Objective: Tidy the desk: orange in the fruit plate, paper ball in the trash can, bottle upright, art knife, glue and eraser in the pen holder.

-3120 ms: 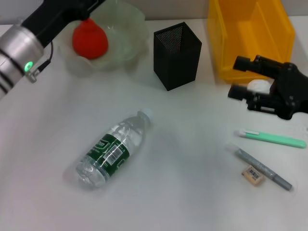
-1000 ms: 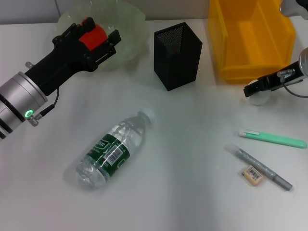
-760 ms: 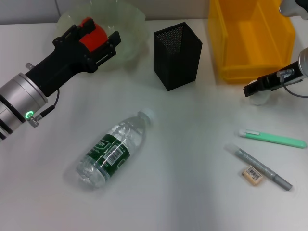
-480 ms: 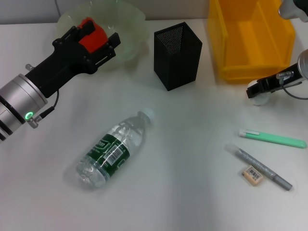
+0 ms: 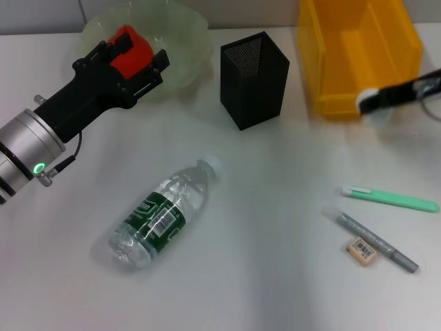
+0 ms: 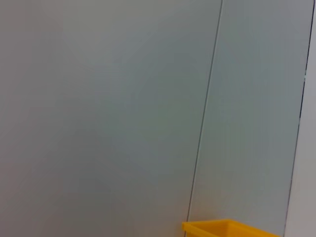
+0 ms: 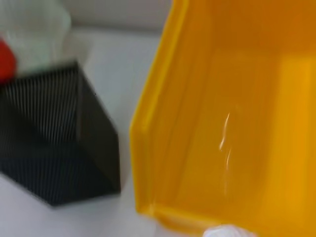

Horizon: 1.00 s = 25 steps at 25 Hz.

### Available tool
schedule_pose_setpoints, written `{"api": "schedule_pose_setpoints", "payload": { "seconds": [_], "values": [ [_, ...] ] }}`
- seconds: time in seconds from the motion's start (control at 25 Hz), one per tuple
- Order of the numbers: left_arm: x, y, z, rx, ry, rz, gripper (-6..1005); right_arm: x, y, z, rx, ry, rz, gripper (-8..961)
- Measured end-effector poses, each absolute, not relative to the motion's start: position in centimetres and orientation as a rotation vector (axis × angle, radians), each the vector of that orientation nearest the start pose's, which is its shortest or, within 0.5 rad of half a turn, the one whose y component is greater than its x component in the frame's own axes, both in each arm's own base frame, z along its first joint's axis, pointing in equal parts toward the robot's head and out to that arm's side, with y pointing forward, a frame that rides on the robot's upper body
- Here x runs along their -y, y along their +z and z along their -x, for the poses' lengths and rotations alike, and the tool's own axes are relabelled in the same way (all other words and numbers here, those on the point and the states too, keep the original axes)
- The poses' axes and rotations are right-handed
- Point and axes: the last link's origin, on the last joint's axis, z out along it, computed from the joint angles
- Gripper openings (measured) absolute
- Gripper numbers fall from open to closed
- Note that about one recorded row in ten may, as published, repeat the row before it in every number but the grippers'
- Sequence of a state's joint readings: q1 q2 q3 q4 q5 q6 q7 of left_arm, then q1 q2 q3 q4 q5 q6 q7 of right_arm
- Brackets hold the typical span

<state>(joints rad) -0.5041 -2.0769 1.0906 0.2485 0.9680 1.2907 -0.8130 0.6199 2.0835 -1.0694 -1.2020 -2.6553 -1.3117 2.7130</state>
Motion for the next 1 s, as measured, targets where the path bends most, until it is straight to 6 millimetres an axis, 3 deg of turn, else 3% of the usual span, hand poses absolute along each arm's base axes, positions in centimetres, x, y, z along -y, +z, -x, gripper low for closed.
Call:
{"api": "schedule_pose_setpoints", "payload": {
  "seconds": [0.2, 0.32, 0.44, 0.6, 0.68, 0.76, 0.88, 1.0],
  "values": [
    [-34.3, -2.4, 26.8, 0.55, -1.045, 2.128, 792, -40.5, 7.2, -20.6, -1.171, 0.001, 2.103, 453],
    [-33.9, -2.6, 27.0, 0.56, -1.053, 2.127, 792, -42.7, 8.5, -18.8, -1.043, 0.105, 2.043, 455],
    [-33.8, -2.7, 27.0, 0.567, -1.057, 2.127, 791, -43.9, 8.3, -18.0, -0.993, 0.128, 2.043, 458],
    [-33.8, -2.7, 26.8, 0.569, -1.07, 2.128, 791, -46.0, 6.4, -16.5, -0.94, 0.124, 2.088, 497],
    [-33.8, -2.9, 26.9, 0.58, -1.071, 2.128, 791, -46.1, 6.1, -16.5, -0.939, 0.122, 2.09, 517],
    [-33.7, -3.0, 26.9, 0.59, -1.071, 2.124, 790, -46.2, 6.1, -16.7, -0.938, 0.124, 2.082, 694],
    [-33.4, -2.9, 27.0, 0.579, -1.09, 2.119, 790, -45.5, 6.7, -17.5, -0.946, 0.145, 2.061, 733],
    [-33.3, -2.8, 26.9, 0.576, -1.103, 2.12, 790, -43.5, 6.6, -18.6, -0.933, 0.189, 2.103, 772]
  ]
}}
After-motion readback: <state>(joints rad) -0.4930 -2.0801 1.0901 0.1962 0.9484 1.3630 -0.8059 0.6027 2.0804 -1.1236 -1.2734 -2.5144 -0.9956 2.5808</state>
